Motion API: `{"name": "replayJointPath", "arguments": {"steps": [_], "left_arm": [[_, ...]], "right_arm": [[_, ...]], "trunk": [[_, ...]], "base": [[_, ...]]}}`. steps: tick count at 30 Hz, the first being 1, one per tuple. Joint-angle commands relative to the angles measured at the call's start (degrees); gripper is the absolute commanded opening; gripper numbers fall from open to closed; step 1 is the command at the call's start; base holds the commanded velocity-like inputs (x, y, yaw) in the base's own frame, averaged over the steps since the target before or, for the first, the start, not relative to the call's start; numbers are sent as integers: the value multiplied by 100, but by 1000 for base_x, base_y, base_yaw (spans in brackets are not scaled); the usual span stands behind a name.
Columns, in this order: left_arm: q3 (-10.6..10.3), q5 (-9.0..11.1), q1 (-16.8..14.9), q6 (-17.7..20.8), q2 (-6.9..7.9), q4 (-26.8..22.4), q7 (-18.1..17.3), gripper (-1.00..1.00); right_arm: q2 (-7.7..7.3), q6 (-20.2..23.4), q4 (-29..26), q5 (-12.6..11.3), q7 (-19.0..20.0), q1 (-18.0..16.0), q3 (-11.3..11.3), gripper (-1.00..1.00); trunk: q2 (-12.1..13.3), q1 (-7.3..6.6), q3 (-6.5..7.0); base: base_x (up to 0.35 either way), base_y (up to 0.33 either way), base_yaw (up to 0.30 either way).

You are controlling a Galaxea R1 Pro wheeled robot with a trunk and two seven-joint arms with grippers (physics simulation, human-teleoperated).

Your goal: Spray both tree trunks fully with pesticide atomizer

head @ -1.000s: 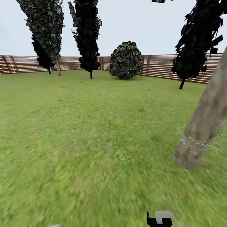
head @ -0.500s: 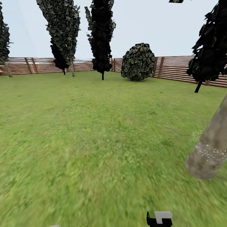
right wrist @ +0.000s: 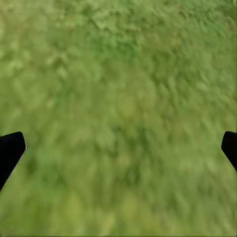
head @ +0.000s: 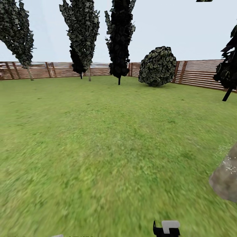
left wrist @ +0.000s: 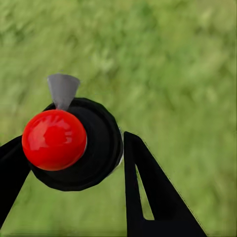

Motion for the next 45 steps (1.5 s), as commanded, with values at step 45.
{"name": "replayJointPath", "arguments": {"steps": [45], "left_arm": [[-54, 26, -4, -15, -5, 2, 16, -100]], "right_arm": [[1, -2, 4, 65, -43, -2, -20, 100]], "trunk": [[-2, -1, 208]], "base": [[0, 0, 241]]}}
